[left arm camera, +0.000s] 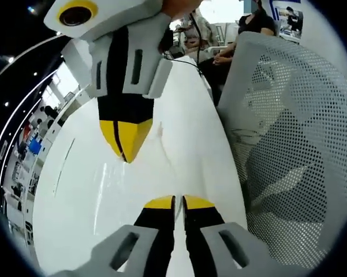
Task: Open the resealable bag by pulling the two sides of the seal apart until the entire bag opening is separated and visibly accessible.
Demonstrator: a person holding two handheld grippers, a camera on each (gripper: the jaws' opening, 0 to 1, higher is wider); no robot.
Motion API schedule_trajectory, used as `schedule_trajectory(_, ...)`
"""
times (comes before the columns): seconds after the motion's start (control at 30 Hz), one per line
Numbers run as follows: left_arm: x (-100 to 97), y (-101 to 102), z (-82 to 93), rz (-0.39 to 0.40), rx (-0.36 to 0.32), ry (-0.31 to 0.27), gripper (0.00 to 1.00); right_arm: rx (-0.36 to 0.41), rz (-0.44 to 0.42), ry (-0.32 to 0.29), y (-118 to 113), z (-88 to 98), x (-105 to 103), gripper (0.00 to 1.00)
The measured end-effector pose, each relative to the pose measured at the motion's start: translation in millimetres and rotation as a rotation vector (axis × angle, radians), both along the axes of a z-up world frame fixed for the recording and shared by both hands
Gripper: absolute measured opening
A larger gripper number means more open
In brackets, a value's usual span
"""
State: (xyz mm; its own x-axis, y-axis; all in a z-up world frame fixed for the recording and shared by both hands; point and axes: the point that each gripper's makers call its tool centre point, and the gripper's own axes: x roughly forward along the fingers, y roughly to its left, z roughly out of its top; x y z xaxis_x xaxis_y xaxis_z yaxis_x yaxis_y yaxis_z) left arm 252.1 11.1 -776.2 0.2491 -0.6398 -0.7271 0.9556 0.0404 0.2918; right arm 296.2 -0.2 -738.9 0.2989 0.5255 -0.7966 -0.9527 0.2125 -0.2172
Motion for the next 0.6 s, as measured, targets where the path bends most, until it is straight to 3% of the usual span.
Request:
schedule_trajectory(0.3, 1.7, 0, 4.2, 0.011, -0.008, -0.003, 0.0, 0.048, -0.088, -0.105, 1, 20.6, 19, 0.0)
schedule_trajectory(0.6, 5.8, -4, 13.7, 0.009, -0.012, -0.012, 0.0, 0.099, -0.137, -0.156, 6, 39.3, 29, 0.0)
